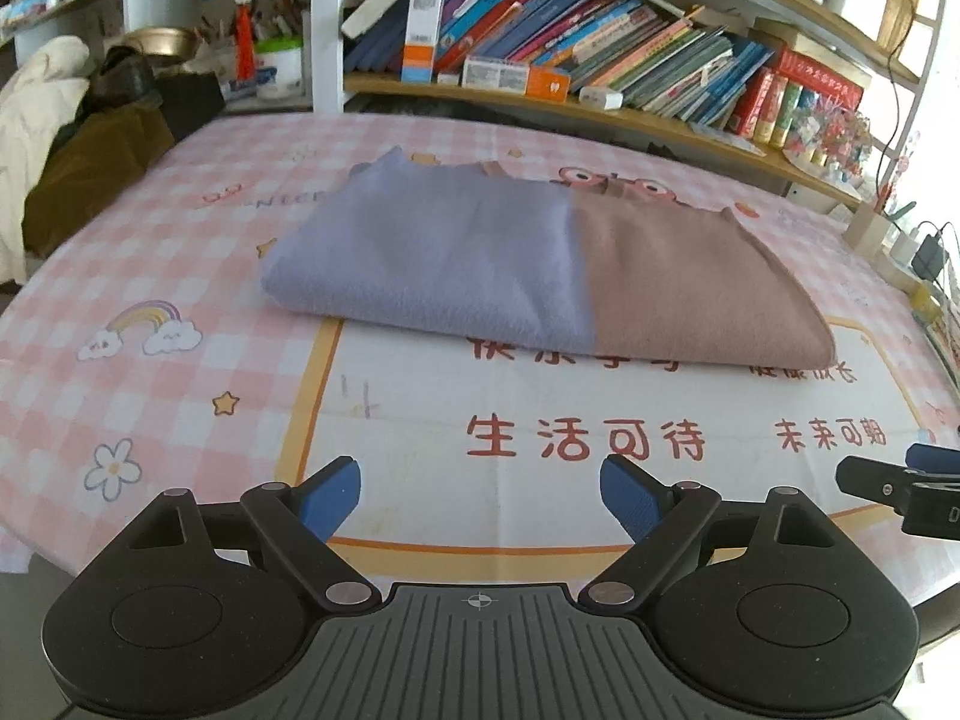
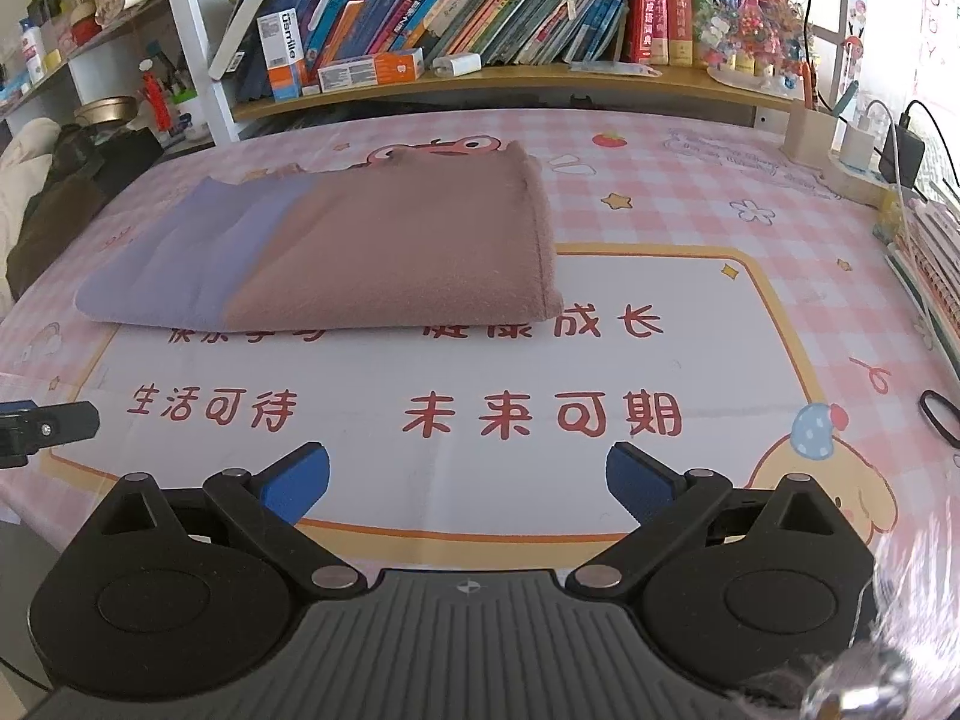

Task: Fold clothes
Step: 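Grasp the lavender edge with the left tool while the right tool grasps the pink edge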

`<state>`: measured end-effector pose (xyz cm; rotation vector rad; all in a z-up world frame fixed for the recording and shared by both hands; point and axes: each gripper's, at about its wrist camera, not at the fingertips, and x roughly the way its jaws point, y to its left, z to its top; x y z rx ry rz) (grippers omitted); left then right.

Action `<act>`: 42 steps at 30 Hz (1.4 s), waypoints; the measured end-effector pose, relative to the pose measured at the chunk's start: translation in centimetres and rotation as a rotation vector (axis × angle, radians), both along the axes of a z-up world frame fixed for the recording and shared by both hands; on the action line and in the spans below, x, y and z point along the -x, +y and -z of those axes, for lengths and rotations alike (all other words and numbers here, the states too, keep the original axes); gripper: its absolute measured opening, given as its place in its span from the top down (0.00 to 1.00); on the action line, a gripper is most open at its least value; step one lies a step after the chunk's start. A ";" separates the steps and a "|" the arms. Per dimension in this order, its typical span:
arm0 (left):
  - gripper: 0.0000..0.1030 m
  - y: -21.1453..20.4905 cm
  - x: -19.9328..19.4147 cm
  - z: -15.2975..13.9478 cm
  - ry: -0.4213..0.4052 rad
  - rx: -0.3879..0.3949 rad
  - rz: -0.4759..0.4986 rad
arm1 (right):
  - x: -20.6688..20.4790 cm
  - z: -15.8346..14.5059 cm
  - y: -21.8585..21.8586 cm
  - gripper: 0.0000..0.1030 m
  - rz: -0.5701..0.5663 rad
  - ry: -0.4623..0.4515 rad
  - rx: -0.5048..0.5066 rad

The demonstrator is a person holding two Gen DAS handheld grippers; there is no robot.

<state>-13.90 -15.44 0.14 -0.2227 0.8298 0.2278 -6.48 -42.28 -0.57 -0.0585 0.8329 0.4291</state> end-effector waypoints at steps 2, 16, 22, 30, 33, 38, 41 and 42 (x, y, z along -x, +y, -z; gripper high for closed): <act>0.13 0.2 -0.2 0.0 0.001 0.006 0.004 | -0.1 0.1 0.1 0.03 0.007 0.003 -0.001; 0.13 4.1 -4.2 0.9 -0.001 0.072 0.010 | -2.2 0.5 2.9 0.03 0.030 0.017 0.031; 0.17 8.7 -4.3 1.9 -0.058 0.272 -0.123 | -3.7 0.6 4.8 0.03 0.050 0.002 0.076; 0.43 14.4 -5.4 4.8 -0.111 0.600 -0.326 | -5.3 0.7 6.2 0.03 0.067 0.026 0.068; 0.44 15.6 -6.4 5.4 -0.133 0.682 -0.374 | -5.5 0.4 6.7 0.03 0.063 0.024 0.064; 0.44 17.8 -7.1 6.8 -0.179 0.885 -0.538 | -6.1 0.1 6.5 0.03 0.123 0.031 0.054; 0.69 18.3 -7.6 7.1 -0.157 0.906 -0.616 | -6.6 0.0 6.1 0.05 0.180 0.045 0.041; 0.79 18.5 -7.7 7.4 -0.149 0.910 -0.631 | -6.8 -0.1 6.0 0.05 0.197 0.047 0.038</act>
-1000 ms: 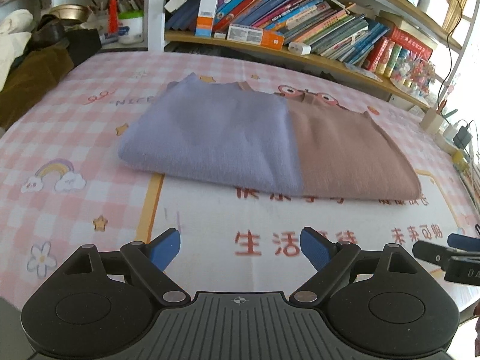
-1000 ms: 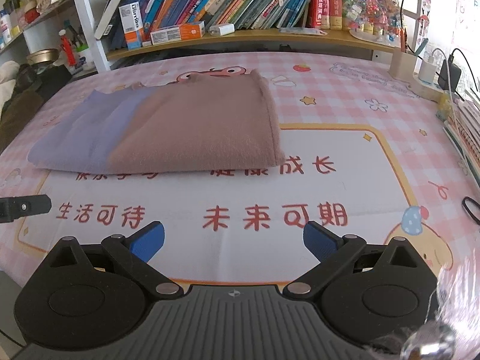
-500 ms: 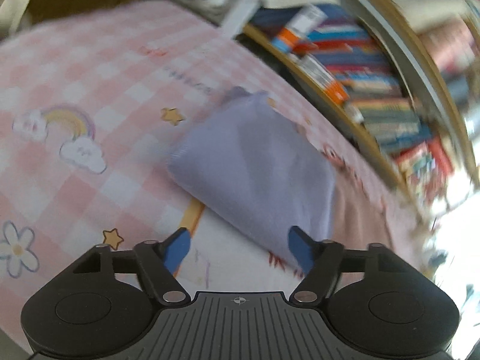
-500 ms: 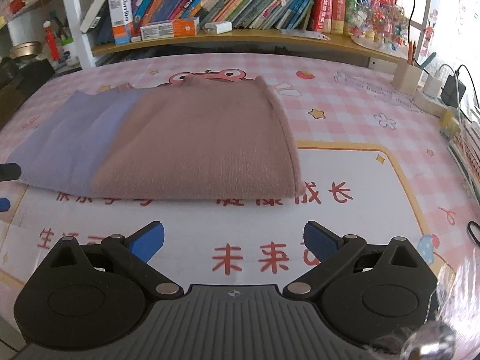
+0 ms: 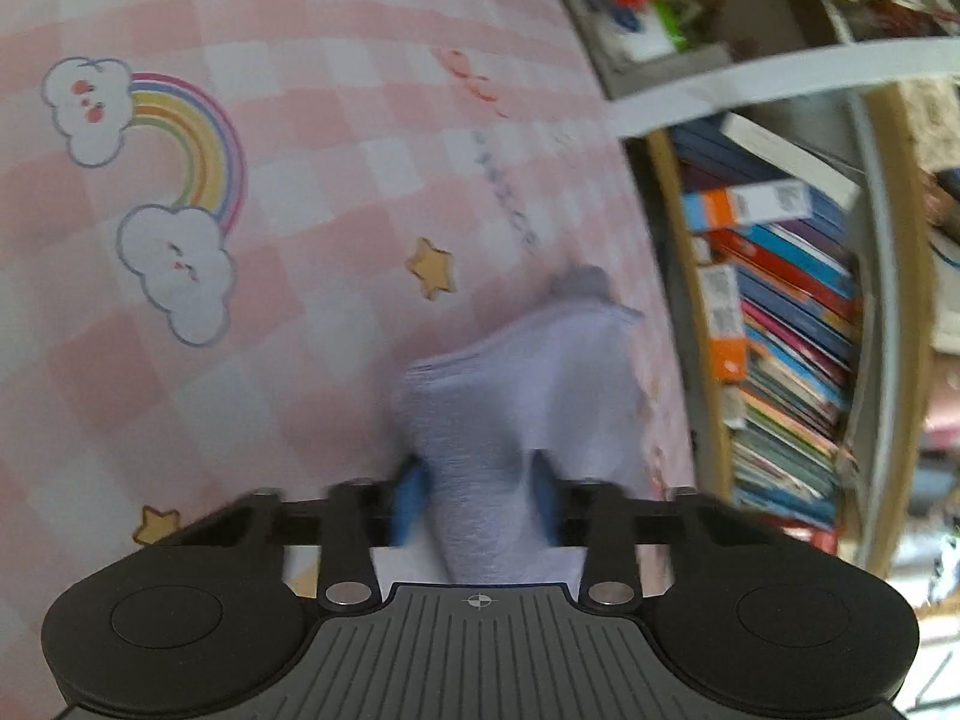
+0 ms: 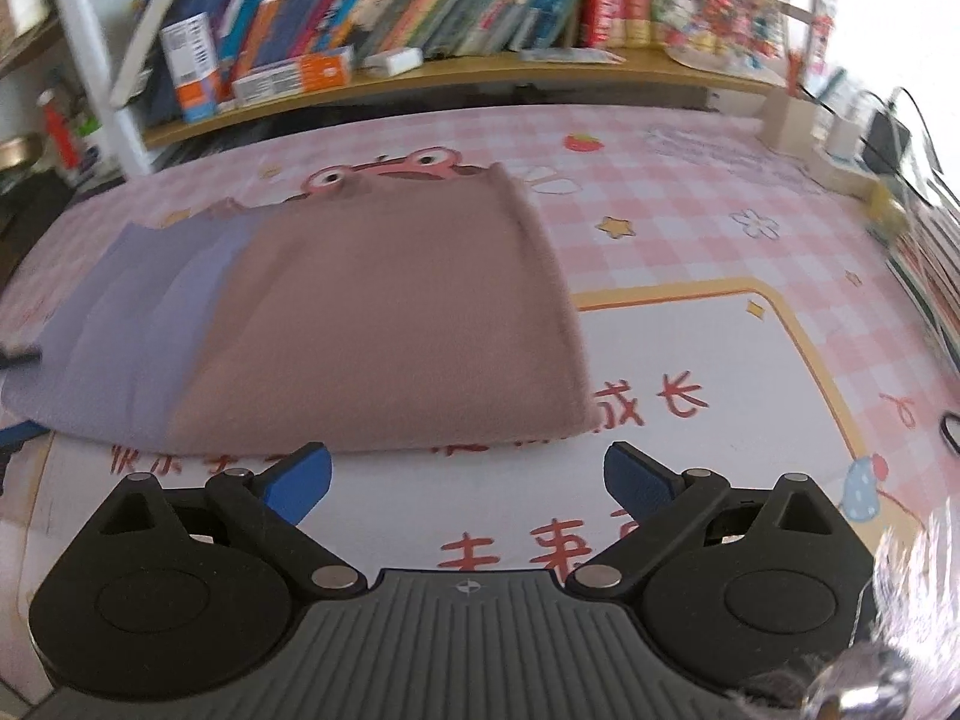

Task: Fold clothes

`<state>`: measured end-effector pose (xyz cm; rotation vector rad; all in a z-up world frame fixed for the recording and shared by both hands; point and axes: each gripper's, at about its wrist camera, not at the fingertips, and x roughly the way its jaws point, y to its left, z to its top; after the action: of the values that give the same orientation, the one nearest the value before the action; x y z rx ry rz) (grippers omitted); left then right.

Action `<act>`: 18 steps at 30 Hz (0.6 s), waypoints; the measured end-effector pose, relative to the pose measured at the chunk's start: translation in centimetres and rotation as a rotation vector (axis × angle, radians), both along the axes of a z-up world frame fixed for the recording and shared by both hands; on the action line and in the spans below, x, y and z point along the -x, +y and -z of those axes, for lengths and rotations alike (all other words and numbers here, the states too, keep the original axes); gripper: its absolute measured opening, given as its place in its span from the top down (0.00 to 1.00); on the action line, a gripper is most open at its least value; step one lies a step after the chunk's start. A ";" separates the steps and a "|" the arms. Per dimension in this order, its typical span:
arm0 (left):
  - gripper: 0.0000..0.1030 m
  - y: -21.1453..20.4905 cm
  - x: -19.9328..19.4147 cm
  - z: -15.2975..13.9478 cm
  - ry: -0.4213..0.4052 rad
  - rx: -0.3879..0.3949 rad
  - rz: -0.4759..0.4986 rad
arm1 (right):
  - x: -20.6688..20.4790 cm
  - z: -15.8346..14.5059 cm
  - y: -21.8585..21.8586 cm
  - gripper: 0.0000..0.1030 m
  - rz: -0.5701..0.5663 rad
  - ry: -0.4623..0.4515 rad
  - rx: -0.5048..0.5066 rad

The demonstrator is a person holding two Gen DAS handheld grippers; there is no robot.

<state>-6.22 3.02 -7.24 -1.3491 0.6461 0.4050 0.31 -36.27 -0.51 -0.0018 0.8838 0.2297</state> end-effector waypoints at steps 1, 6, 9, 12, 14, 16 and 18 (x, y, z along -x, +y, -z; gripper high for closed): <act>0.85 0.2 -0.1 0.3 0.010 0.008 -0.010 | -0.2 -0.1 0.0 0.05 0.018 -0.001 -0.002; 0.93 1.5 0.1 0.3 -0.006 -0.038 -0.004 | -1.2 -0.6 -0.3 0.05 0.100 -0.018 -0.025; 0.94 2.9 1.3 -1.4 -0.019 -0.162 -0.002 | -2.0 -0.9 -0.3 0.05 0.131 -0.025 -0.027; 0.94 4.3 2.5 -2.3 -0.027 -0.277 0.010 | -2.6 -0.9 0.1 0.11 0.113 -0.012 -0.040; 0.94 5.2 3.2 -2.1 -0.037 -0.282 0.017 | -2.8 -0.4 0.8 0.32 0.074 0.021 -0.059; 0.93 5.9 3.6 -1.5 -0.047 -0.253 0.016 | -3.1 0.1 1.6 0.53 0.045 0.069 -0.078; 0.92 6.1 3.6 -1.0 -0.063 -0.219 0.001 | -3.1 0.4 2.5 0.61 0.016 0.090 -0.083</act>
<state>-9.87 9.14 -6.28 -1.1489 0.5335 0.4183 3.41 -33.78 -0.95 0.0937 0.9629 0.2529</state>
